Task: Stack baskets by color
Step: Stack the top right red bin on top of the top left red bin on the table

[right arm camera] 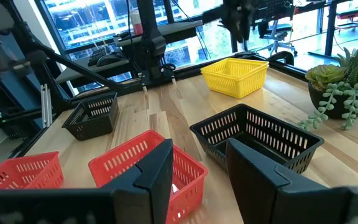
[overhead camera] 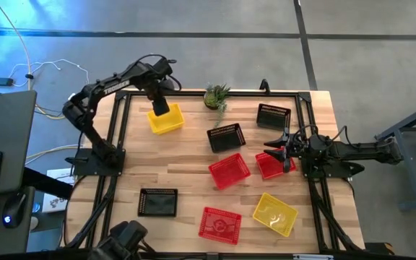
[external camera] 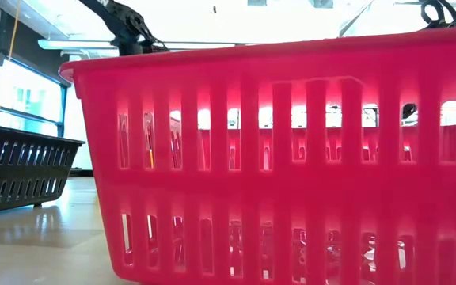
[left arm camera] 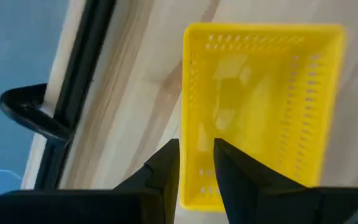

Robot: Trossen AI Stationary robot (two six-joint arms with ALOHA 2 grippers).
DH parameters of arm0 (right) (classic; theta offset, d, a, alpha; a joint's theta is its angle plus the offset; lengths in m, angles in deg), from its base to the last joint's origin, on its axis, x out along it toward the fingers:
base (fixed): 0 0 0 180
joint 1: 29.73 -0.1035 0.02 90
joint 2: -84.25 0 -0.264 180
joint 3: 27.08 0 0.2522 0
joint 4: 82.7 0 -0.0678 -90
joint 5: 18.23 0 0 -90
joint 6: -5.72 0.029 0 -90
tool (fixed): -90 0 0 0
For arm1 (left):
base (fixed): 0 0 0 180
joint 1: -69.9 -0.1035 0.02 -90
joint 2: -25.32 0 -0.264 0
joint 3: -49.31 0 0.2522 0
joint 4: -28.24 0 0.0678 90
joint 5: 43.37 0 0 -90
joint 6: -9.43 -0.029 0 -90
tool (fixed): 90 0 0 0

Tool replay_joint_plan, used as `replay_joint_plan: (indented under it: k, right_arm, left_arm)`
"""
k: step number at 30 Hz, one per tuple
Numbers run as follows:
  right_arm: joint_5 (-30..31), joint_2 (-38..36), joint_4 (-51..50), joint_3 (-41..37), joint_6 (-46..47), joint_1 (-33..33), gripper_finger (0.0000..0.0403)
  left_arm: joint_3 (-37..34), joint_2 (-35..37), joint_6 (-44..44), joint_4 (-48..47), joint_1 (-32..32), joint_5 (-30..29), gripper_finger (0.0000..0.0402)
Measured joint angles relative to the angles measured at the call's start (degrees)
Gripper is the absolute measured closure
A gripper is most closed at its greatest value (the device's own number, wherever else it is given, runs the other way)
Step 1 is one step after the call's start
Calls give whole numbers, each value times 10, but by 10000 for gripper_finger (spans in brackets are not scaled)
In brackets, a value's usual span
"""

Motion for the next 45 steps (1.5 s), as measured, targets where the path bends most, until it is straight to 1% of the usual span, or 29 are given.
replay_joint_plan:
  k: [2,4,7,9,11,21,30,38,42,45]
  right_arm:
    - [0,0,0,0,0,0,265]
    - [0,0,0,0,0,0,265]
    - [0,0,0,0,0,0,265]
    - [0,0,0,0,0,0,265]
    - [0,0,0,0,0,0,265]
    - [0,0,0,0,0,0,265]
    - [0,0,1,0,1,0,265]
    - [-7,0,27,0,78,0,265]
    - [-7,0,46,0,111,0,265]
    - [-14,0,68,0,105,0,265]
  left_arm:
    - [0,16,24,0,7,25,319]
    - [0,29,46,1,16,66,321]
    - [0,44,50,1,41,120,323]
    - [0,52,60,1,61,144,323]
    - [0,62,67,0,88,155,323]
    - [0,106,103,-4,241,156,323]
    - [0,139,165,-4,363,123,323]
    - [0,145,212,-9,450,77,323]
    - [0,145,224,-8,486,74,323]
    - [0,145,224,-8,509,75,323]
